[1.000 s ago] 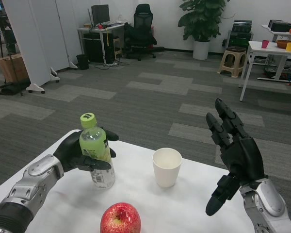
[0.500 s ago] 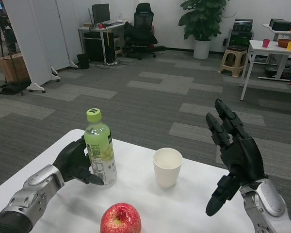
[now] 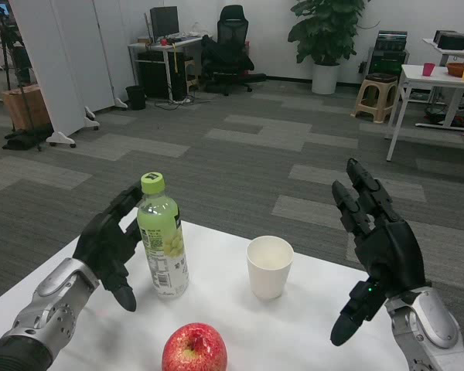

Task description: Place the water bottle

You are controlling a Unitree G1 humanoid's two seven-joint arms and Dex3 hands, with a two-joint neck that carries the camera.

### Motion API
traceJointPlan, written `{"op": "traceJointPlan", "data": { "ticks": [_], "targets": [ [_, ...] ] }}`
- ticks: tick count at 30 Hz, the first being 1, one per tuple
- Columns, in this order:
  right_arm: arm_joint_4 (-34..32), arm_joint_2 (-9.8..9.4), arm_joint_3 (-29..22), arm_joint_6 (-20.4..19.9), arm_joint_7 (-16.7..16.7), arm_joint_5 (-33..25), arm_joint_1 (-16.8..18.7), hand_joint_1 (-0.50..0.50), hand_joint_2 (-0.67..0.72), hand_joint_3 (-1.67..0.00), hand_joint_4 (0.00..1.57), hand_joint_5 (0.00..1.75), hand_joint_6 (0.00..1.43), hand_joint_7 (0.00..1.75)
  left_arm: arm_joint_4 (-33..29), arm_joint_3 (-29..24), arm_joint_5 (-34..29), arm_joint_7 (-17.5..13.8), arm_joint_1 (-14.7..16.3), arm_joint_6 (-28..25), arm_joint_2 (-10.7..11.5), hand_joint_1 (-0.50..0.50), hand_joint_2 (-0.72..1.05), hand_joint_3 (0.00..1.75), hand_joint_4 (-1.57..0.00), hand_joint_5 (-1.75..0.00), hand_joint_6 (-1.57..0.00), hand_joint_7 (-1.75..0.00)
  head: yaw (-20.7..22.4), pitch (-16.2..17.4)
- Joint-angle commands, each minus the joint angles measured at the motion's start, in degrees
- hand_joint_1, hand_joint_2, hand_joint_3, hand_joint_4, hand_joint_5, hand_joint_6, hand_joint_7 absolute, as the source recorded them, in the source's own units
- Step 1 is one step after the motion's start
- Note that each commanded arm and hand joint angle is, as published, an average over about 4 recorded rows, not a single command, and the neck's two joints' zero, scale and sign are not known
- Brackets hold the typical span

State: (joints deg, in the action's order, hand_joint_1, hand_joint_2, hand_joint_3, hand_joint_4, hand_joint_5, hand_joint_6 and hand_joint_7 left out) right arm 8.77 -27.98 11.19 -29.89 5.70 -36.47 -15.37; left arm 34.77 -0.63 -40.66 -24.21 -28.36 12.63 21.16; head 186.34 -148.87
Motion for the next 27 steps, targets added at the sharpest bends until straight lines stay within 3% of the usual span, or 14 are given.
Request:
{"op": "traceJointPlan", "data": {
  "ticks": [1, 14, 27],
  "targets": [
    [0.02, 0.10, 0.13, -0.52, 0.10, -0.62, -0.10, -0.46, 0.66, 0.00, 0.00, 0.00, 0.00, 0.00, -3.92, -4.38, 2.54, 1.14, 0.50, 0.38, 1.17, -0.48, -0.64, 0.09, 0.00, -0.10, 0.00, 0.00, 0.39, 0.02],
    [-1.17, 0.03, -0.07, -0.52, 0.10, -0.62, -0.19, -0.46, 0.66, 0.00, 0.00, 0.00, 0.00, 0.00, -24.09, -17.92, 11.13, 1.97, 3.62, -9.60, 1.82, -0.48, -0.64, 0.09, 0.00, -0.10, 0.00, 0.00, 0.10, -0.39],
    [-6.80, 0.12, -2.66, -0.91, -0.03, -0.31, 0.25, -0.46, 0.66, 0.00, 0.00, 0.00, 0.00, 0.00, -35.12, -21.08, 11.44, 1.93, 8.54, -16.41, 0.55, -0.48, -0.64, 0.04, 0.00, -0.10, 0.00, 0.00, -1.13, -1.33]
  ]
}}
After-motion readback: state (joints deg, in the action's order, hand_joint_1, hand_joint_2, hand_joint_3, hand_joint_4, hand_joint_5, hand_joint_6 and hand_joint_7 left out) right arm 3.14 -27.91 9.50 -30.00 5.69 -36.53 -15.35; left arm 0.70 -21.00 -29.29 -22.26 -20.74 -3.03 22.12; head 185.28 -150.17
